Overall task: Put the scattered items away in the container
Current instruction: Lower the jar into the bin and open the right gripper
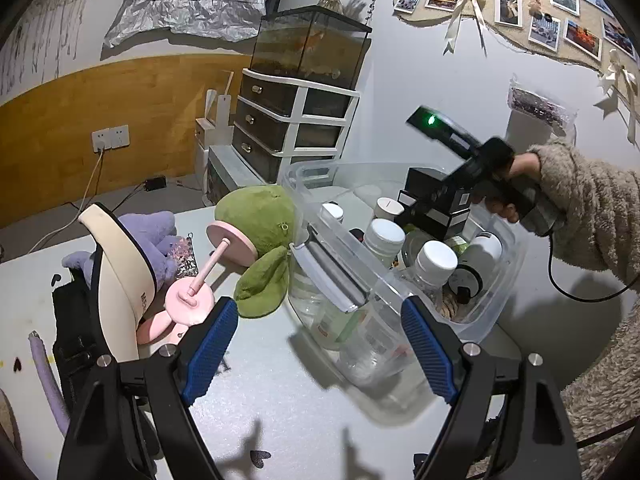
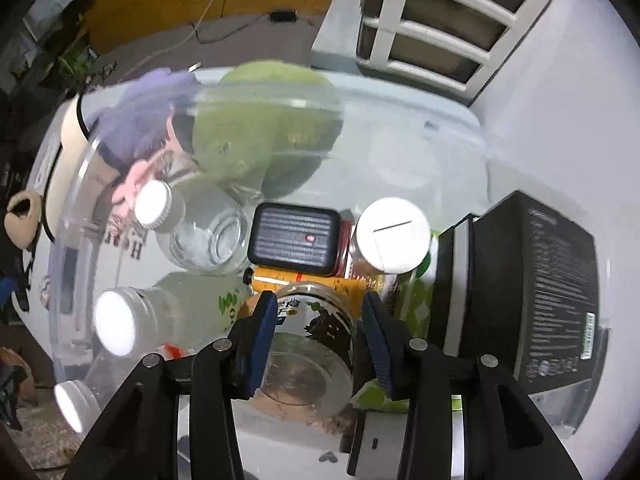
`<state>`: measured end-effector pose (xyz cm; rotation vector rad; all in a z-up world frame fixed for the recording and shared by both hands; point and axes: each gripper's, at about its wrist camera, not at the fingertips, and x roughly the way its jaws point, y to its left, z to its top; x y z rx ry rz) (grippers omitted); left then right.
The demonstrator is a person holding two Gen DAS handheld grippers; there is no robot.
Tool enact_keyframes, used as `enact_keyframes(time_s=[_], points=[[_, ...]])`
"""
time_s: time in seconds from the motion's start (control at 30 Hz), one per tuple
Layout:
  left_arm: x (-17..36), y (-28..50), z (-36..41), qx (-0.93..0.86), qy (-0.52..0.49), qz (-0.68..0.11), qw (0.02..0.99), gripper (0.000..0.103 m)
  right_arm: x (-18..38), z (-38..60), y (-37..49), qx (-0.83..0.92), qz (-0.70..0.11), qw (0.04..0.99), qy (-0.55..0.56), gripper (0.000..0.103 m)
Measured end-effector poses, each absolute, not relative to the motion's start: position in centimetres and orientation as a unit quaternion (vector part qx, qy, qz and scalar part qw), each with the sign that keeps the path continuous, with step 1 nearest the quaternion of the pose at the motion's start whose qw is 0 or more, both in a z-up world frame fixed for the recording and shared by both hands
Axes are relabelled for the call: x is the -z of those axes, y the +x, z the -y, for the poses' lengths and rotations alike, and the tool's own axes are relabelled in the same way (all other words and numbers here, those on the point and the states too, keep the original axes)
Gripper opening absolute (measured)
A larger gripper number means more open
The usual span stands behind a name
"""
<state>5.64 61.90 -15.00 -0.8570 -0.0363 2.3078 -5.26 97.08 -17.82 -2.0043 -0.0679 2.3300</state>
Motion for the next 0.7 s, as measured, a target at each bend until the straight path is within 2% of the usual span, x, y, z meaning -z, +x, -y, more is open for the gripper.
enact_keyframes(time_s=[0.27,0.57,0.7], points=[[14.9,6.0,-61.9,-0.884,-0.328,0.015,0.332,0.084,18.9,-94.2,-2.0,-0.714,0.085,-0.016,-0.695,0.043],[15.0,6.0,-62.6,-0.881,-0.329,0.015,0.340,0.084,19.7,-94.9,1.4,-0.690,0.066,-0.002,-0.720,0.057],[15.0,5.9,-62.7,-0.880,-0.330,0.018,0.341,0.084,20.2,-95.2,1.8,-0.689,0.052,0.007,-0.722,0.058]])
